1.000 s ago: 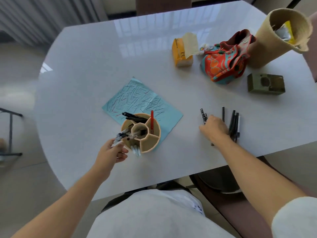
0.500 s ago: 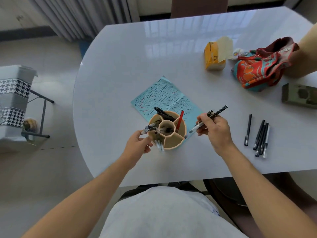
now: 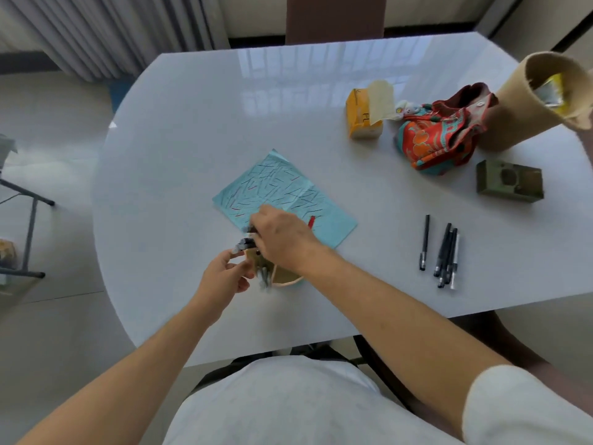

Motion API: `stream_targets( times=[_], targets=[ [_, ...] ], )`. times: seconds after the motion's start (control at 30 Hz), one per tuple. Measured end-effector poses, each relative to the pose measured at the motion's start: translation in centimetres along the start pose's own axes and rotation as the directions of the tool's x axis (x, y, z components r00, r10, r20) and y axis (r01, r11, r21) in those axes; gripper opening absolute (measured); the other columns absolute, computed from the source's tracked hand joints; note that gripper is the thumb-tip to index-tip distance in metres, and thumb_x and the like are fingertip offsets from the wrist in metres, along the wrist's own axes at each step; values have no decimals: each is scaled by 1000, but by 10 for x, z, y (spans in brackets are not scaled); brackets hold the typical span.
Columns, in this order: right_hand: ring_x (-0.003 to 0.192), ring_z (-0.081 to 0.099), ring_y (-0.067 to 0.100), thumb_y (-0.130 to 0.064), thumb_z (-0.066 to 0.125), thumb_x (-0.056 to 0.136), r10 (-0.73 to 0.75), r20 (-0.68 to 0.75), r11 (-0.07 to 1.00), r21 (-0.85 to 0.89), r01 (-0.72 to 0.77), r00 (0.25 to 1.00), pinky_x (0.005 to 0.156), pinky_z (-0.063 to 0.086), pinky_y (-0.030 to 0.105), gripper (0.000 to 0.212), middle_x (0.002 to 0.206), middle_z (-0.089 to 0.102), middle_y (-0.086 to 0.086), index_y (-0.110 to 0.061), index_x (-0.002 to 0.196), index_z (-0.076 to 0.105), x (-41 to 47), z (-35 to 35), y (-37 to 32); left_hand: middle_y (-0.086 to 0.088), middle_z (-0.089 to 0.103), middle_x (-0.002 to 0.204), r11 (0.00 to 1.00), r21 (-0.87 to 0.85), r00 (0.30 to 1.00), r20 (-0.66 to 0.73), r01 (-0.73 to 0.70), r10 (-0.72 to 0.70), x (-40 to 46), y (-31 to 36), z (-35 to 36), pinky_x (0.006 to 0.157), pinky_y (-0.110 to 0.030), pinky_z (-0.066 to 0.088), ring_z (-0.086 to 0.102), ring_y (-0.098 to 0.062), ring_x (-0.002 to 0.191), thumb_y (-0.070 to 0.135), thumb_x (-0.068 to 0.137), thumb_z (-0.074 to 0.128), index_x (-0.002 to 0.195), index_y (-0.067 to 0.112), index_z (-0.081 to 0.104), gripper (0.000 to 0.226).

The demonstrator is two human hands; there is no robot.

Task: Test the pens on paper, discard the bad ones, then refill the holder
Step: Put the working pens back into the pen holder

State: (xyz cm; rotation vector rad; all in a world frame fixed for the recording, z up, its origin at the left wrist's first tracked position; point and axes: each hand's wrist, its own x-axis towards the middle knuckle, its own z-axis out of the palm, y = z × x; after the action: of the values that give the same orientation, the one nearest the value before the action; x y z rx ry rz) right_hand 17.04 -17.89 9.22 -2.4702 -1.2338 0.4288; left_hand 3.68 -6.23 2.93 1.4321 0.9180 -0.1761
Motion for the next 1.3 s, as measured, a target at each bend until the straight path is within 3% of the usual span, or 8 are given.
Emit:
stream_targets(
  times=[0.13,0.27,0.47,0.63,0.8,1.03,1.17,1.3],
  targets=[
    [98,64,32,-8,58,91,53,6,990,133,-53,999,85,53,42,22,111,62,14,-5,111,66,-11,-2,4,-10,74,78,1000,15,1000,6,-13,13,14,-15,-8,69,-38,54,60,-20,59,20,93,67,109,24,67,16],
    [92,64,31,3,66,83,204,-256,901,427,-79,945,83,51,36,24,96,70,14,-3,106,74,-53,-12,39,-4,73,75,999,42,999,39,-14,12,29,-25,-10,71,-41,55,60,-22,63,18,94,63,110,23,67,17],
    [91,67,24,-8,62,92,792,-322,606,515,-607,518,87,55,38,20,105,72,12,-5,108,73,-151,-16,175,-7,70,74,997,74,999,54,-5,1,40,-32,-14,68,-39,56,58,-24,63,17,94,62,113,21,67,20],
    [92,60,30,-17,61,94,921,-257,377,412,-829,292,75,45,30,12,106,58,11,-5,95,65,-207,-6,251,-14,70,84,992,128,999,40,17,-23,42,-33,-21,70,-45,59,63,-31,72,28,88,65,120,27,67,32],
    [108,61,29,-42,69,93,950,-161,308,319,-896,269,84,53,37,51,126,57,13,-4,125,60,-209,4,265,0,73,95,987,154,999,17,45,-48,62,-64,-36,75,-40,58,71,-14,74,40,91,65,132,27,59,43],
    [111,59,25,-68,63,83,926,-211,353,187,-917,314,75,46,34,70,122,60,4,-13,126,57,-183,7,258,3,75,101,987,158,999,25,16,-20,52,-56,-32,69,-40,59,74,-18,83,55,86,67,131,31,58,51],
    [110,58,26,-52,67,83,936,-166,336,160,-928,310,78,50,37,61,125,56,6,-12,127,51,-163,10,256,-24,69,99,982,153,994,-1,111,-112,60,-51,-25,73,-53,58,65,-37,78,24,99,58,123,25,63,24],
    [117,58,32,-26,66,86,934,-80,354,81,-932,348,89,52,40,49,129,57,13,-7,128,48,-141,12,250,-22,72,93,990,120,997,-3,79,-79,46,-44,-17,70,-50,60,66,-39,78,25,97,63,118,29,65,21]
  ],
)
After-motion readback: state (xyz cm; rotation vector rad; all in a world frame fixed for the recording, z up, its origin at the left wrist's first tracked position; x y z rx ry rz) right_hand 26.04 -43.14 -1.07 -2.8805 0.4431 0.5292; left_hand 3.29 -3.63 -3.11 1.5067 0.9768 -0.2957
